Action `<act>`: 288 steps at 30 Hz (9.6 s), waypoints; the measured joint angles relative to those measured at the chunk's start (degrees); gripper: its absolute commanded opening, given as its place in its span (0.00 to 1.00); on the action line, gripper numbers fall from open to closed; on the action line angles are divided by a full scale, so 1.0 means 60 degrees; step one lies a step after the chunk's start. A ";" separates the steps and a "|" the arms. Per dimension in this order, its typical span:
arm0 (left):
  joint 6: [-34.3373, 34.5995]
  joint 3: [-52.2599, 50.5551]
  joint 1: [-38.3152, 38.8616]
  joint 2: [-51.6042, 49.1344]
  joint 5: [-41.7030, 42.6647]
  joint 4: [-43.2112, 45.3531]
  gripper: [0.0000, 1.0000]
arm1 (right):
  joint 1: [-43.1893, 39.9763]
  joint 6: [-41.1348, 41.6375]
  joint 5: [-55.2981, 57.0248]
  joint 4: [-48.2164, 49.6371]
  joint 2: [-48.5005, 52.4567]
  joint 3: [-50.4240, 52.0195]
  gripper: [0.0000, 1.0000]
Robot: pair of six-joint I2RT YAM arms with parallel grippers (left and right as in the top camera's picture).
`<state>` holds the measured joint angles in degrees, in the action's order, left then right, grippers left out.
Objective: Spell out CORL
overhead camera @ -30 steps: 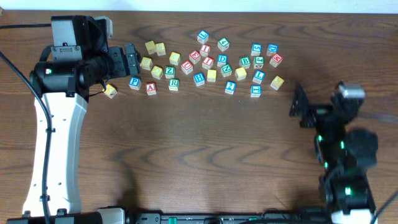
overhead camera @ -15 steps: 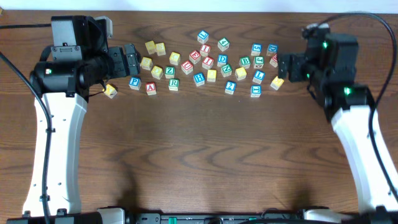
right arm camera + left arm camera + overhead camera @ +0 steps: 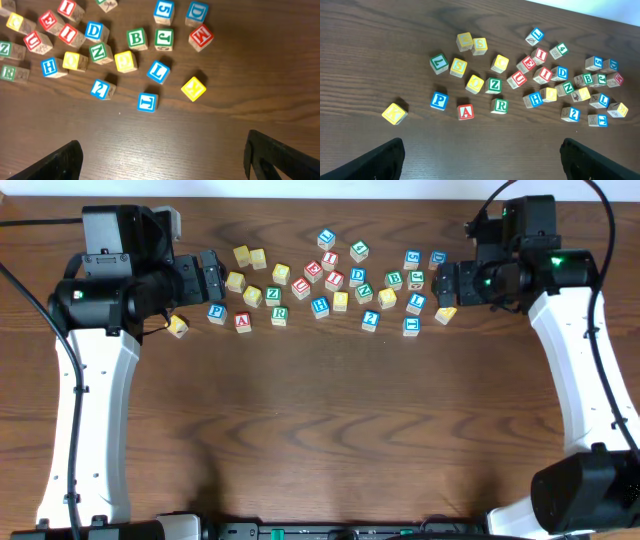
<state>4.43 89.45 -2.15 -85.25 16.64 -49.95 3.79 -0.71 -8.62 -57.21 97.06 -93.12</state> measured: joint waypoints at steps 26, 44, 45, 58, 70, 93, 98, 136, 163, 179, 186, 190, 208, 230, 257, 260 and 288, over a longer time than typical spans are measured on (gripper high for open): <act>0.1005 0.1974 0.2426 -0.2153 -0.1832 -0.0255 0.91 | 0.0040 0.0084 -0.2149 0.0353 0.0011 -0.0011 0.99; 0.1519 0.1974 0.3013 -0.4171 -0.2091 -0.0608 0.86 | 0.0069 0.0084 -0.2186 0.0339 0.0011 -0.0011 0.99; 0.1519 0.1974 0.3013 -0.4171 -0.2087 -0.0608 0.86 | 0.0069 0.0084 -0.2186 0.0339 0.0011 -0.0011 0.99; 0.1537 0.1974 0.3013 -0.4171 -0.2091 -0.0324 0.85 | 0.0069 0.0084 -0.2197 0.0404 0.0011 -0.0011 0.99; 0.1552 0.1974 0.3013 -0.4171 -0.2087 0.0412 0.84 | 0.0069 0.0084 -0.2215 0.0488 0.0011 -0.0011 0.99; 0.1555 0.1974 0.2816 -0.4189 -0.3410 0.0776 0.71 | 0.0186 0.0084 -0.2069 0.0506 0.0011 -0.0007 0.99; 0.1555 0.1974 0.2929 -0.4404 -0.3362 0.0885 0.70 | 0.0284 0.0084 -0.2065 0.0506 0.0011 -0.0007 0.99; 0.1774 0.1974 0.3814 -0.5009 -0.3268 0.1122 0.70 | 0.0291 0.1392 -0.0393 0.0874 0.0011 -0.0007 0.54; 0.1774 0.1974 0.3807 -0.5009 -0.3268 0.0903 0.71 | 0.0291 0.3271 0.0550 0.1140 0.2036 -0.0004 0.26; 0.1778 0.1974 0.3483 -0.5009 -0.3264 0.1461 0.74 | 0.0310 0.3279 0.0514 0.1177 0.2036 -0.0004 0.31; 0.1610 0.2521 0.2743 -0.5195 -0.3257 0.1668 0.76 | 0.0514 0.3304 0.0506 0.1402 0.2036 -0.0004 0.37; 0.1439 0.4156 0.2707 -0.6029 -0.3224 0.1213 0.71 | 0.0648 0.3304 0.0510 0.1519 0.2036 -0.0004 0.42; 0.0095 0.6018 0.2728 -0.8692 -0.2747 0.0426 0.58 | 0.0991 0.3308 0.0510 0.1220 0.2036 -0.0004 0.53; -0.0535 0.6014 0.2725 -0.9460 -0.2645 0.0816 0.55 | 0.1049 0.3308 0.0510 0.1206 0.2036 -0.0004 0.60; -0.0568 0.5985 0.2725 -0.9919 -0.2608 0.0871 0.25 | 0.1049 0.3308 0.0510 0.1195 0.2036 -0.0004 0.63; -0.0568 0.5985 0.2725 -0.9919 -0.2608 0.0871 0.24 | 0.1049 0.3308 0.0525 0.1195 0.2036 -0.0004 0.64; 0.0102 0.5971 0.2725 -0.6473 -0.2612 -0.1359 0.19 | 0.1049 0.3257 0.0590 0.1195 0.2040 -0.0004 0.67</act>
<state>5.04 125.27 14.20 -124.09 0.97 -58.11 10.09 18.83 -5.08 -50.04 109.30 -93.14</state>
